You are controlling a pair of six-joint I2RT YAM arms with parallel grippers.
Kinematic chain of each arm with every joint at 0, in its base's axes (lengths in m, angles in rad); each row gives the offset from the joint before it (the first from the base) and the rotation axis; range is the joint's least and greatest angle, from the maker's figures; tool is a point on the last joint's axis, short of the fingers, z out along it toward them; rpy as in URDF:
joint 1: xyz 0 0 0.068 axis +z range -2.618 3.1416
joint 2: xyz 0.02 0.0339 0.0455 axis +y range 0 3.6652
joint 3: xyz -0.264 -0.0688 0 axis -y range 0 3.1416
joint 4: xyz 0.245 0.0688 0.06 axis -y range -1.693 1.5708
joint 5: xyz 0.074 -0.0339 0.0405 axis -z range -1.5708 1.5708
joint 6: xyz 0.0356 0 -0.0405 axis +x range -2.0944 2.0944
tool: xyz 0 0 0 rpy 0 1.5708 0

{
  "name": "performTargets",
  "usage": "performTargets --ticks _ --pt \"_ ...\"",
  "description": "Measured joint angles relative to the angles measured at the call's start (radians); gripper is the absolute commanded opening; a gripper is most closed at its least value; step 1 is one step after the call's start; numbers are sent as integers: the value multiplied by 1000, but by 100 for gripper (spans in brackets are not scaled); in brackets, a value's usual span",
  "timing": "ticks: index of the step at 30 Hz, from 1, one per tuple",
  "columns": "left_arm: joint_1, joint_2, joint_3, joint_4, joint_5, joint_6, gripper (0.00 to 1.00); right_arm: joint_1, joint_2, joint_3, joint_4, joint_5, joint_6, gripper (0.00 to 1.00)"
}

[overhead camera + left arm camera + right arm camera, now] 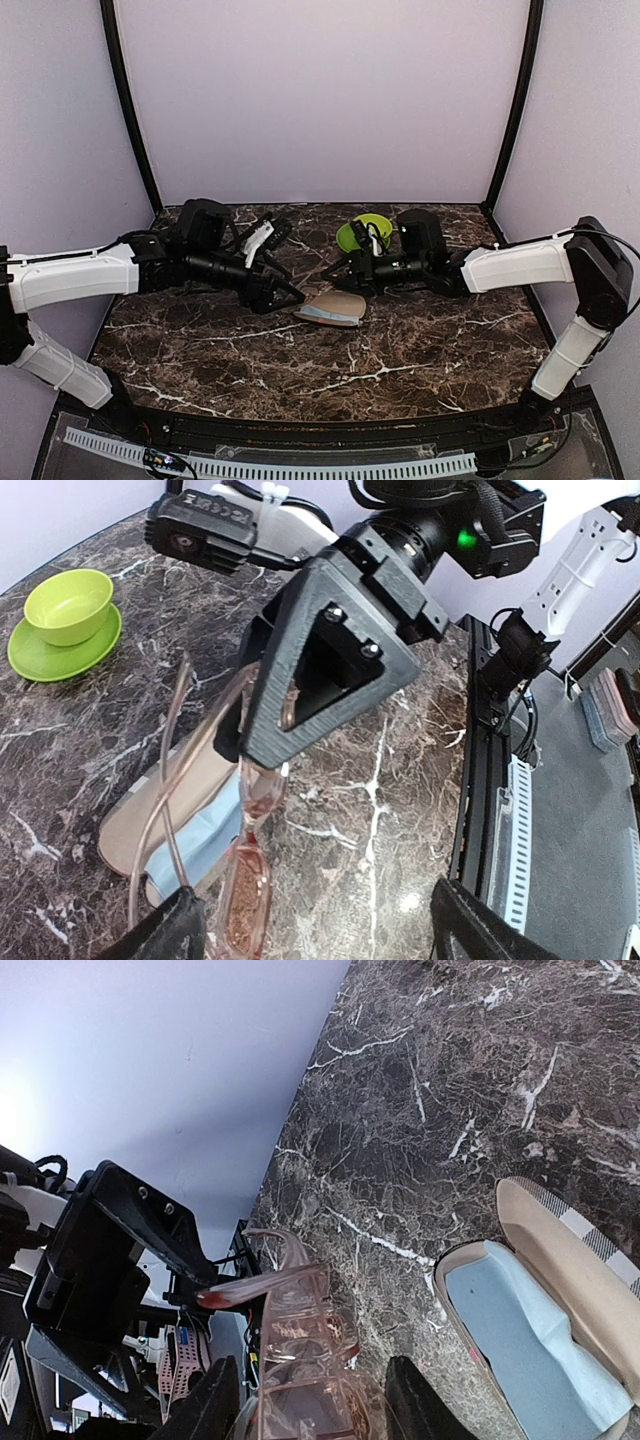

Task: Organize the sunglasses
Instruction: Fold the right temple of the sunglasses on the sunglasses.

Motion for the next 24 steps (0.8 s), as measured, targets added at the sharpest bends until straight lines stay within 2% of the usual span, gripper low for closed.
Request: performTargets --ticks 8,16,24 --pt "38 95 74 24 -50 3 81 0 0 0 0 0 -1 7" --pt "29 175 99 22 39 -7 81 0 0 0 2 5 0 7" --pt "-22 179 99 6 57 7 79 0 0 0 16 5 10 7"
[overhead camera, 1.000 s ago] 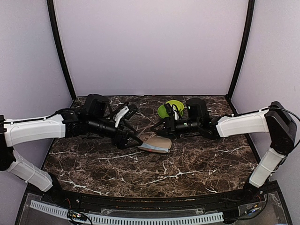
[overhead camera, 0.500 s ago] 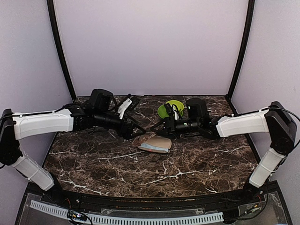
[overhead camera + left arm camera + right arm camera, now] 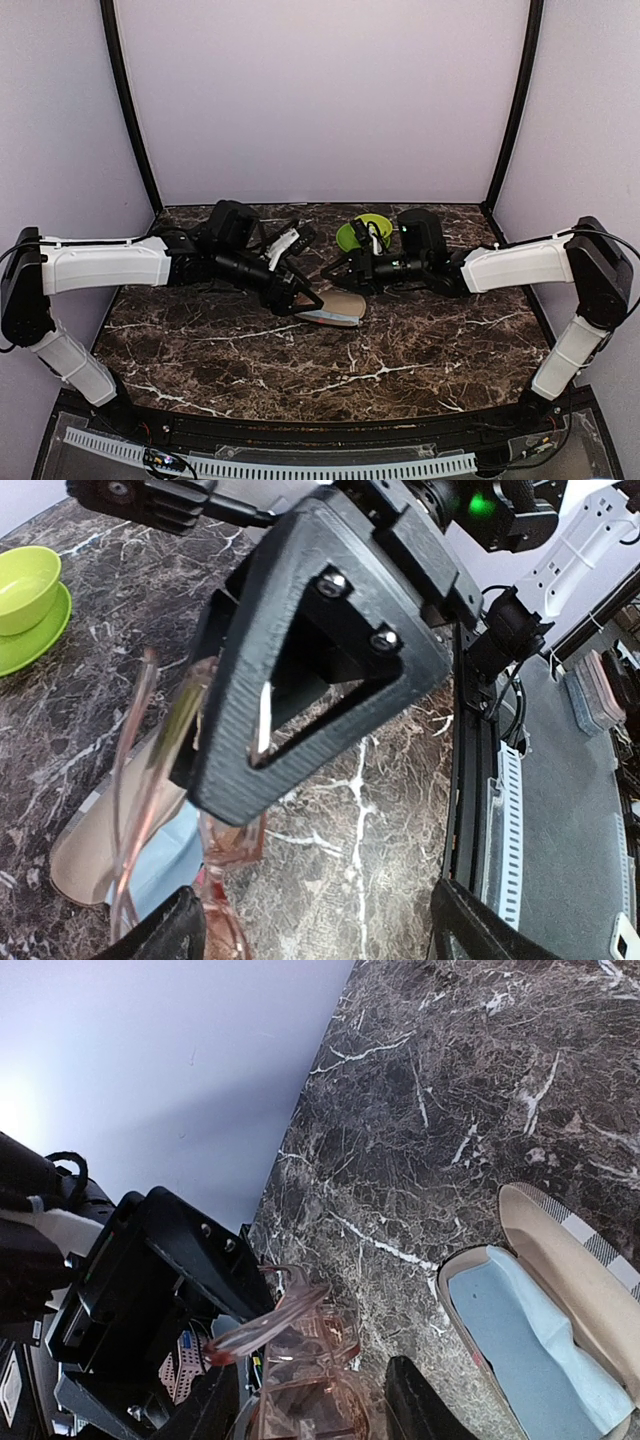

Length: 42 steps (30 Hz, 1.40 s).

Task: Organize the sunglasses
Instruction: Fold the right temple of the sunglasses on the sunglasses, then pass from the right arm to the left

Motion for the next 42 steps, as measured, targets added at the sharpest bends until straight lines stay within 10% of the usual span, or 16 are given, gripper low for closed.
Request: performTargets --ticks 33,42 --pt "-15 -47 -55 93 -181 28 89 2 0 0 -9 -21 -40 6" --pt "-33 -11 -51 77 -167 47 69 2 3 0 5 -39 -19 6"
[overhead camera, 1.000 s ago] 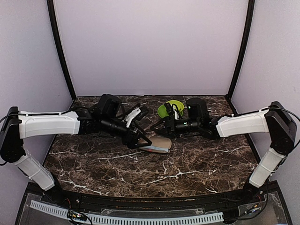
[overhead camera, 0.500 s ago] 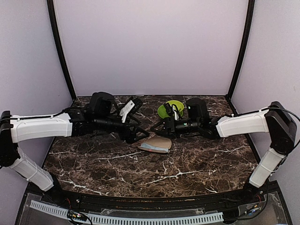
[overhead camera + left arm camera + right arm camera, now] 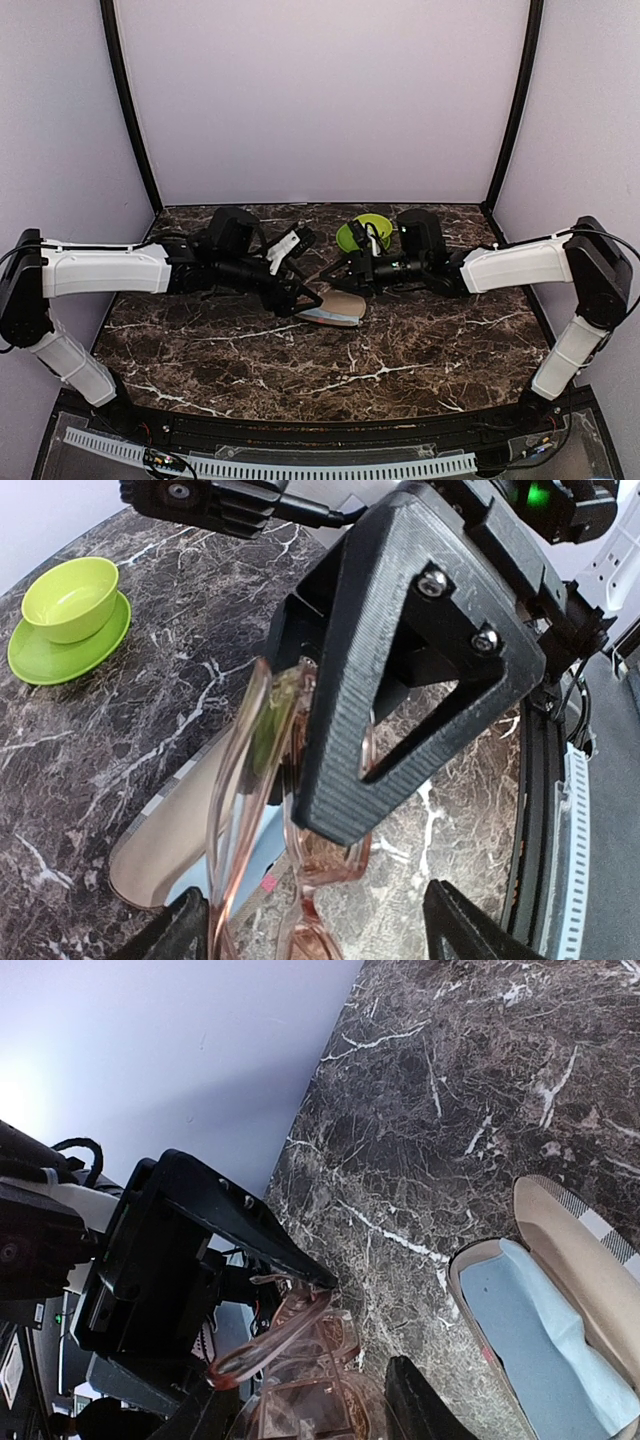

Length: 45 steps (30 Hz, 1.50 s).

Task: Organize the sunglasses
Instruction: Pass from the right arm to the left

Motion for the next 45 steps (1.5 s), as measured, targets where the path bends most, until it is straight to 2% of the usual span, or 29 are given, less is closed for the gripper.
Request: performTargets --ticks 6,15,20,27,33,41,45 --pt "-5 20 13 -14 -44 18 54 1 13 0 10 -7 16 6" --pt "-42 52 56 -66 -158 67 50 5 23 0 24 -5 53 8" --pt "-64 76 82 -89 -226 90 41 6 24 0 23 4 63 8" --pt "-83 87 95 -114 -283 121 34 8 29 0 19 10 66 10" --pt "-92 97 100 -124 -307 134 26 11 34 0 14 26 68 18" --pt "-98 110 103 -126 -320 130 23 13 35 0 -5 45 69 34" --pt "-98 110 103 -126 -325 125 23 14 35 8 -23 48 66 45"
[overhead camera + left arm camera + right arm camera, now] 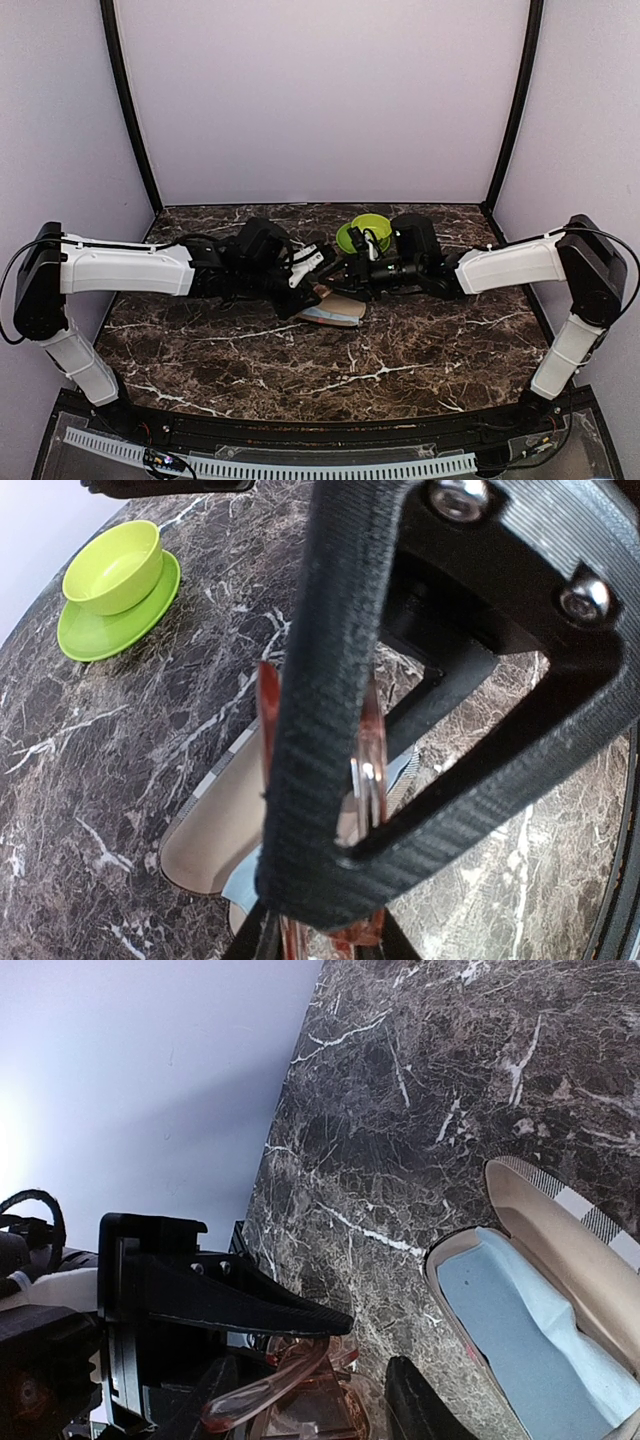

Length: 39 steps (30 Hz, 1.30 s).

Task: Organize the sunglasses
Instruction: Pass from the right arm to the left, then hold the opened sunglasses case at the center of the board.

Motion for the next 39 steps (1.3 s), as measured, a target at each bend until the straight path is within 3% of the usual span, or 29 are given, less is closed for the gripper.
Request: performTargets --ticks 6,11,24,31,39 --pt "0 0 0 -2 -14 -19 24 0 0 14 -40 12 -30 68" --pt "0 0 -3 -8 -36 -42 25 -2 0 16 -77 19 -59 81" --pt "76 -34 -64 -1 -8 -150 23 -39 -90 16 -143 53 -101 85" --pt "189 -151 -129 55 48 -303 24 -70 -131 125 -414 248 -273 84" --pt "212 -196 -153 107 93 -420 25 -76 5 278 -646 421 -490 86"
